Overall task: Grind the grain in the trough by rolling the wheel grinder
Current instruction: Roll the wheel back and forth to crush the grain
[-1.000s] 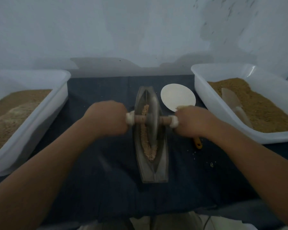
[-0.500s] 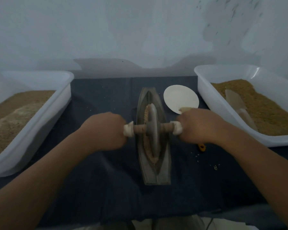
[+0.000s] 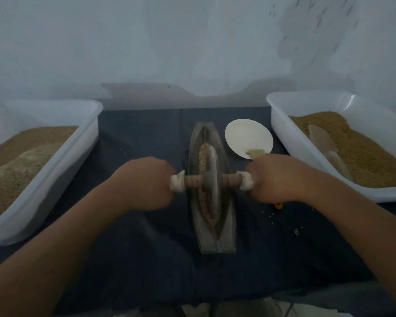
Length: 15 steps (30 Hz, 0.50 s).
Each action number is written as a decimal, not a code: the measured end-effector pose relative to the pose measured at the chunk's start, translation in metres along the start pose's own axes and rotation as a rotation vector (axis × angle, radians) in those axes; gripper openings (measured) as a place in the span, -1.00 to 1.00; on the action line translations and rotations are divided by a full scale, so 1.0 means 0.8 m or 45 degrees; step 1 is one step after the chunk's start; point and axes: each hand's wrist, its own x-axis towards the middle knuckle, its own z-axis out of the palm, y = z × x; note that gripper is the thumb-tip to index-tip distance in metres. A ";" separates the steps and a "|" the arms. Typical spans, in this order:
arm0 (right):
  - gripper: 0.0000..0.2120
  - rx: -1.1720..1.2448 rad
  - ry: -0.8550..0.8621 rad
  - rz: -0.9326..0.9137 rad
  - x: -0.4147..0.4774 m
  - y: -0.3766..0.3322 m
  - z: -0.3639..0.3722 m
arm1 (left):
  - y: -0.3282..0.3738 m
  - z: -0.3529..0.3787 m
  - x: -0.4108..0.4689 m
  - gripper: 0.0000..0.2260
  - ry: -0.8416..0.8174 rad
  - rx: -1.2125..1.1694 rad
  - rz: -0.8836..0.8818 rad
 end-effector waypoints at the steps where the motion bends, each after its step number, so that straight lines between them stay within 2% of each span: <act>1: -0.76 -0.007 0.019 0.013 0.000 0.000 0.002 | 0.001 0.001 0.001 -0.77 0.026 0.008 -0.016; 6: -0.68 -0.053 0.421 0.220 0.072 0.001 -0.003 | 0.007 -0.029 0.074 -0.73 0.151 0.074 -0.255; 8: -0.70 -0.063 0.494 0.256 0.092 0.001 -0.007 | 0.007 -0.034 0.093 -0.74 0.179 0.083 -0.284; 11: -0.80 -0.042 0.415 0.221 0.078 0.000 -0.009 | 0.005 -0.029 0.078 -0.76 0.096 0.057 -0.215; 15: -0.76 0.007 0.068 0.017 0.015 0.002 -0.005 | -0.005 -0.003 0.017 -0.78 -0.073 -0.017 -0.060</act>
